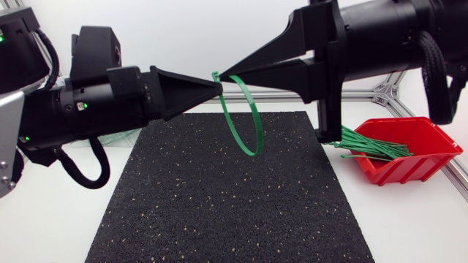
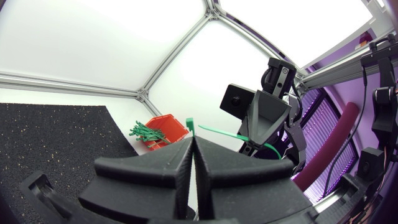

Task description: Take a green cable tie from the red box, thread the tail through the head to close it, then place it in the transparent bin on the left.

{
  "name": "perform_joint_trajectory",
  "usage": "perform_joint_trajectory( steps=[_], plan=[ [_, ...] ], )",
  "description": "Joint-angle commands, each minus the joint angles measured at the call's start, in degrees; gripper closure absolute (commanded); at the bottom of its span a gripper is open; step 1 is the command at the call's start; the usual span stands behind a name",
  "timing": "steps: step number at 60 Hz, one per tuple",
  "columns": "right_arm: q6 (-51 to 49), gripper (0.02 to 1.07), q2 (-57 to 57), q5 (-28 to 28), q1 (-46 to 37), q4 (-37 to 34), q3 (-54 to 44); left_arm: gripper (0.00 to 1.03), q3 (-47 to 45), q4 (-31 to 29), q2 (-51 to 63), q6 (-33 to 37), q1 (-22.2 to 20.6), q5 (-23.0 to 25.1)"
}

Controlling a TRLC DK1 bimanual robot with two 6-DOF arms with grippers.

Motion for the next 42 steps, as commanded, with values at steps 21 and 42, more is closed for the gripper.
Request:
perform_joint_trajectory(
  steps=[21, 42],
  plan=[
    [2.15, 1.01, 1.09, 0.80, 0.46, 1.10, -1.54, 1.00, 0.32, 0.19, -1.73, 0.22, 0.00, 0.17],
    [1.97, 1.01, 1.62, 0.98, 0.46, 1.63, -1.54, 1.00, 0.23, 0.01, -1.56, 0.31, -0.08, 0.79]
  ],
)
